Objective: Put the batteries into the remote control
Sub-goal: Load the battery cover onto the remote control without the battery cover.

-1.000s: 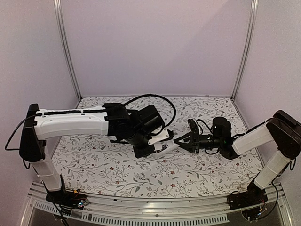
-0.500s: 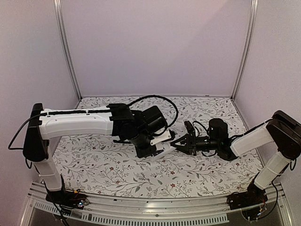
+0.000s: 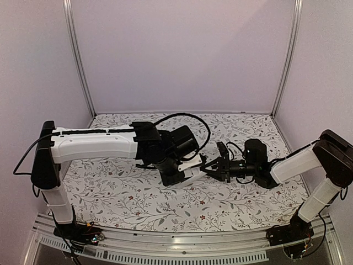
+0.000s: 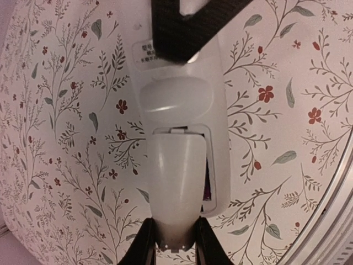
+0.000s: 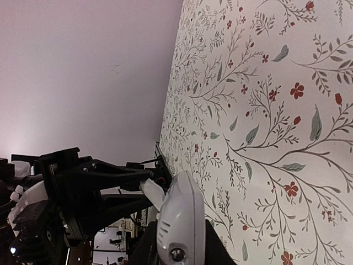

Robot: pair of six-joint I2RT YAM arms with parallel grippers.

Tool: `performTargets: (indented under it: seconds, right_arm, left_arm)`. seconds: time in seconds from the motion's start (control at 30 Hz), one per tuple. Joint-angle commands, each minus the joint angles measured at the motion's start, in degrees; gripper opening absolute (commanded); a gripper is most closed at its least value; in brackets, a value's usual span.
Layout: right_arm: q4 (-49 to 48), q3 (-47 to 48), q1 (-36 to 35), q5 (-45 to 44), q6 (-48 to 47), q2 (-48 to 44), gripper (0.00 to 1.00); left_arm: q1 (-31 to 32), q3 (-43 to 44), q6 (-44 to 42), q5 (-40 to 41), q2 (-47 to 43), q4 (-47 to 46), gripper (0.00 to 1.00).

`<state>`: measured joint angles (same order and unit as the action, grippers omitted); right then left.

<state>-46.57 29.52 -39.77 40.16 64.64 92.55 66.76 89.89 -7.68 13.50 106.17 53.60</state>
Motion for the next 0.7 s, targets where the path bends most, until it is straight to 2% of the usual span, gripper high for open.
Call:
performTargets:
  seconds: [0.0,0.47,0.67]
  right_arm:
    - [-1.69,0.1,-0.5,-1.39,-0.48,-2.44,0.0]
    - [-2.84,-0.25,-0.58,-1.07,-0.32,-3.12,0.0]
    - [-4.31,-0.75,-0.63,-1.45,0.37,-3.34,0.0]
  left_arm:
    - [0.91,1.55,1.32,-2.41,1.41,1.93,0.06]
    - [-0.07,5.29,4.74,-1.59,4.48,4.61,0.08]
    - [-0.51,6.41,6.32,-5.01,5.24,4.6,0.1]
